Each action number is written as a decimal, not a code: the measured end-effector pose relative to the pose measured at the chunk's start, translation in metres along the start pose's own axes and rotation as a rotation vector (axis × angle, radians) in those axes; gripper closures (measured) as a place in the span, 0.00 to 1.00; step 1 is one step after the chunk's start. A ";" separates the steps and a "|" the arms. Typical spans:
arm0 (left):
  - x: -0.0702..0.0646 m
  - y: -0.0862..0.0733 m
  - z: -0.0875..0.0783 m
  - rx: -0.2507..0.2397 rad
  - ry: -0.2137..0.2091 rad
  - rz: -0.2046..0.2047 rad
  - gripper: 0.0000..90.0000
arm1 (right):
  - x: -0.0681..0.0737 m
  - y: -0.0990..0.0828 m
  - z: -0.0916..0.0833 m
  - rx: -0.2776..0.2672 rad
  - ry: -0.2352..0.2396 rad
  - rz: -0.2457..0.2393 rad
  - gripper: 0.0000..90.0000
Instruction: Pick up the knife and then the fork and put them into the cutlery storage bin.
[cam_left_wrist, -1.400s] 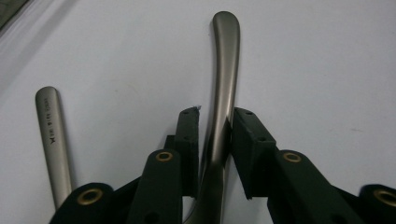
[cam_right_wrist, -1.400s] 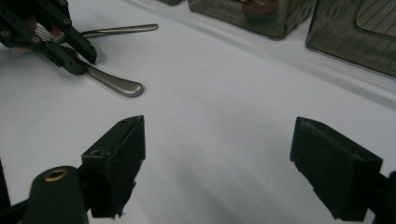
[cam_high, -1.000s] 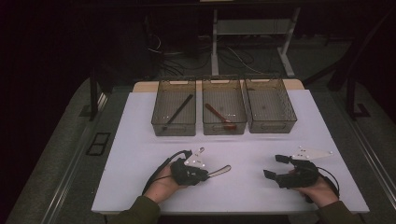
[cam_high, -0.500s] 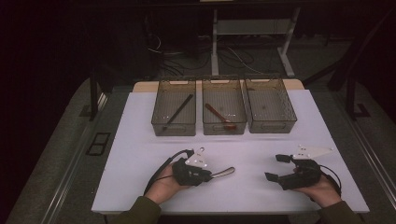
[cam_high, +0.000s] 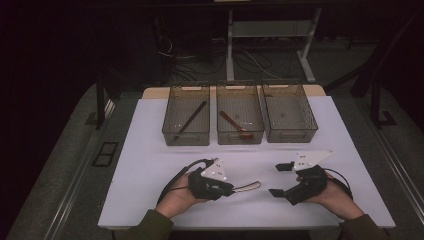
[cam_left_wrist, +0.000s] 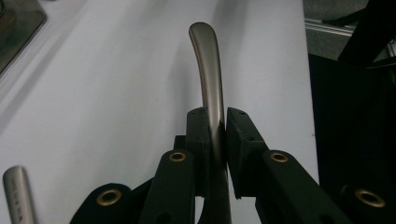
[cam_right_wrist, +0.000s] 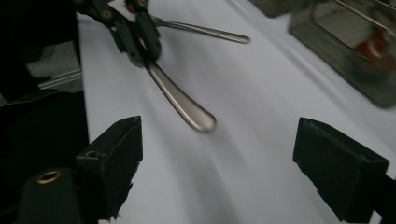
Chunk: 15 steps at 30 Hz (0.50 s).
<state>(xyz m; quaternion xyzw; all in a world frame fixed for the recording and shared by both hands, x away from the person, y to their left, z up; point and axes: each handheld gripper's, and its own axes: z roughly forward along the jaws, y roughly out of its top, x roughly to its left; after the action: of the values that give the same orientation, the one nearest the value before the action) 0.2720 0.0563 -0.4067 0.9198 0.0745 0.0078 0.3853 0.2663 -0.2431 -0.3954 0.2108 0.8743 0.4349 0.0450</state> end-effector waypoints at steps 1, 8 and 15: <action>0.000 0.002 0.000 0.008 -0.006 0.021 0.88 | 0.002 0.004 0.003 0.008 0.016 -0.015 0.22; -0.008 0.018 0.005 -0.006 -0.039 0.081 0.88 | 0.014 0.023 0.028 0.085 0.130 -0.124 0.38; -0.011 0.027 0.006 0.013 -0.044 0.136 0.88 | 0.021 0.031 0.051 0.195 0.174 -0.262 0.58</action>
<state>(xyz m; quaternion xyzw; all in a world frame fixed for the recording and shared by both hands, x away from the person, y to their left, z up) 0.2650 0.0319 -0.3915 0.9252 0.0034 0.0135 0.3793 0.2704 -0.1799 -0.4007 0.0601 0.9329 0.3550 0.0047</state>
